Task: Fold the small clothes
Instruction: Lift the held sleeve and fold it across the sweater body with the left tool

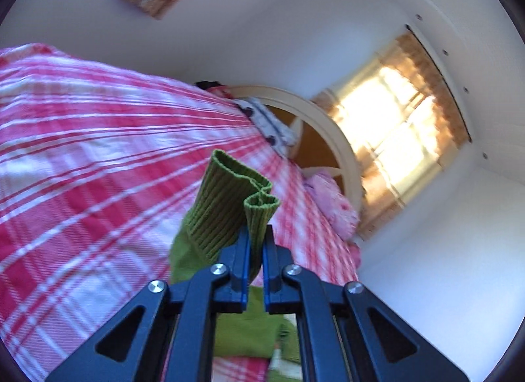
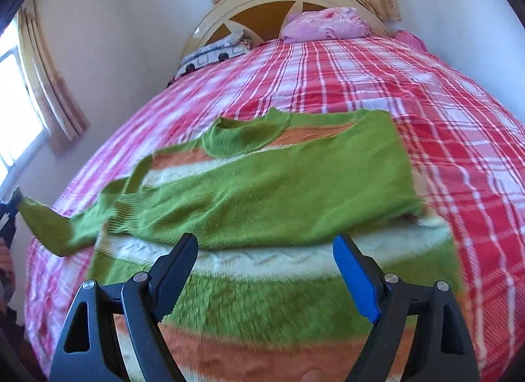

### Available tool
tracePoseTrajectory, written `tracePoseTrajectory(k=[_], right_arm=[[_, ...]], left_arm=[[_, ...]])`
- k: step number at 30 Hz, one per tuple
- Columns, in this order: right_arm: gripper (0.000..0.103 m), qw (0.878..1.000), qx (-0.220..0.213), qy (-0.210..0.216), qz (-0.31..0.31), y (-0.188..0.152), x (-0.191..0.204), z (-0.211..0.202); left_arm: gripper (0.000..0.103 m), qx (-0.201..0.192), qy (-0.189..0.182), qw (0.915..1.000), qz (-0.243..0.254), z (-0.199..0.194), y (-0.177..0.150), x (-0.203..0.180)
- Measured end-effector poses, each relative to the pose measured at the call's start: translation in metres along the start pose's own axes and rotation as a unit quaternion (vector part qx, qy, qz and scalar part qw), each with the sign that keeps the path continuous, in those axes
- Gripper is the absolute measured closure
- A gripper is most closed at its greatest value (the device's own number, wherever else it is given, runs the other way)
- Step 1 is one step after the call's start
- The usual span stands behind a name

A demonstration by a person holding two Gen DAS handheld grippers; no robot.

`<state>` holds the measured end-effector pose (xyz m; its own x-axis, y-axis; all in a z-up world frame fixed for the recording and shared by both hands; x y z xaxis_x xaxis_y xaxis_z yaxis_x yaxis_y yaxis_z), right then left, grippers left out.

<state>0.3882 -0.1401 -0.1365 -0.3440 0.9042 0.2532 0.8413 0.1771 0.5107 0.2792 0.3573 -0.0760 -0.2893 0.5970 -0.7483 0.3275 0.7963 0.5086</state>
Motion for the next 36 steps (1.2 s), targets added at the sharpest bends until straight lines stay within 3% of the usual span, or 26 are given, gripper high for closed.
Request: tracePoseTrajectory(k=[10, 20, 29, 36], right_arm=[[0.018, 0.999, -0.041, -0.008, 0.007, -0.035, -0.042, -0.057], [0.018, 0.998, -0.062, -0.019, -0.001, -0.065, -0.065, -0.073], [0.018, 0.999, -0.042, 0.001, 0.004, -0.072, -0.071, -0.067], [0.018, 0.999, -0.034, 0.011, 0.005, -0.075, -0.069, -0.061]], left_arm=[[0.098, 0.028, -0.040, 0.9973, 0.054, 0.033, -0.014, -0.081], [0.098, 0.052, -0.088, 0.9879, 0.117, 0.062, -0.042, -0.187], [0.098, 0.086, -0.116, 0.9749, 0.170, 0.095, -0.089, -0.271], [0.098, 0.133, -0.120, 0.9646, 0.194, 0.139, -0.143, -0.308]])
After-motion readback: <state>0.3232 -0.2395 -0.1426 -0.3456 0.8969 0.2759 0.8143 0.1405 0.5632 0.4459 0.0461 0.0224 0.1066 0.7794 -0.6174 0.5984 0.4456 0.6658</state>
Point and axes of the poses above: each gripper's, at about its wrist camera, not at the fingertips, and z roughly the way its jaws point, x to its left, y to its top, the point moved 9 cm from there along z, roughly the way its jaws point, and after that the axes turned 14 degrees about x, right-handed, at the moved point
